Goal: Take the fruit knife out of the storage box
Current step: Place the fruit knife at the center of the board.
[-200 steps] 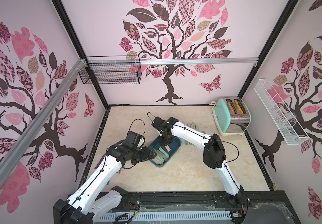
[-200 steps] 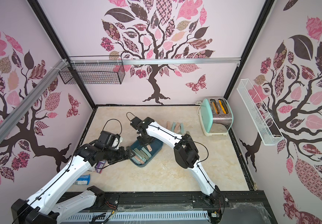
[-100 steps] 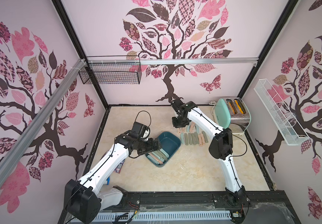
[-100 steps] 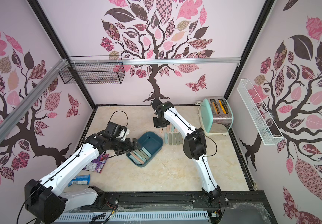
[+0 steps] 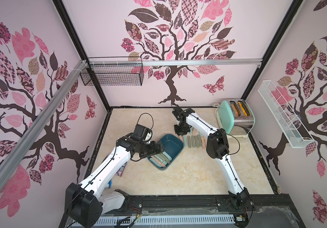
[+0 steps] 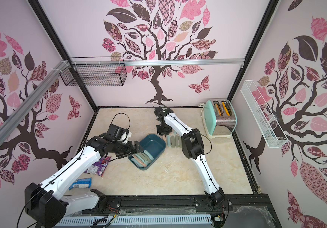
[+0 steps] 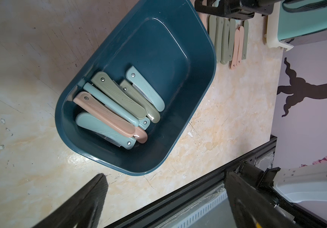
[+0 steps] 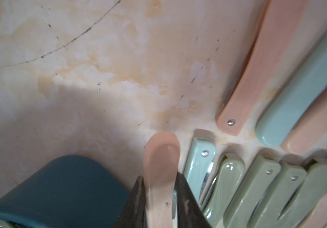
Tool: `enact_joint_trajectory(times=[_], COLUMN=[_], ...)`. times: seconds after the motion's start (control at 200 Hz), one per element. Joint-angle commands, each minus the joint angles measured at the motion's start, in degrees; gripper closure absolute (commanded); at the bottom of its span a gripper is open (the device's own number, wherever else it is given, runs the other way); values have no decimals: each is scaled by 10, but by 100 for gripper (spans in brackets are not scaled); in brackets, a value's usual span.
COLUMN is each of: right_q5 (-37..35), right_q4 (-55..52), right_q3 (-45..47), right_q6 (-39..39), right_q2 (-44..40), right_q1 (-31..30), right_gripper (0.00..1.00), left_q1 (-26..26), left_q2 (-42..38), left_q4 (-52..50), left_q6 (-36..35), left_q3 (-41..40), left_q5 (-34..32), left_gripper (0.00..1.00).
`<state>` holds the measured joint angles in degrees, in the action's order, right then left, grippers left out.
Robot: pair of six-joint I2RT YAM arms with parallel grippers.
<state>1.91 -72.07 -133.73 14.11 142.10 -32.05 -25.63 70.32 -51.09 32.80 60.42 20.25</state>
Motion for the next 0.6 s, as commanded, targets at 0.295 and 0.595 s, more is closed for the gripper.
enact_joint_trajectory(times=[0.295, 0.595], right_q5=[13, -24], right_q4=[15, 10], right_q3=[39, 86], right_q6=[12, 18], right_q2=[19, -1], right_q1=[7, 14], right_gripper=[84, 85], left_q1=[2, 2], left_q2=[0, -3], left_q4=[-17, -12], left_q6=[-22, -22], left_q3=[7, -4], left_q5=[3, 6], left_gripper=[2, 2])
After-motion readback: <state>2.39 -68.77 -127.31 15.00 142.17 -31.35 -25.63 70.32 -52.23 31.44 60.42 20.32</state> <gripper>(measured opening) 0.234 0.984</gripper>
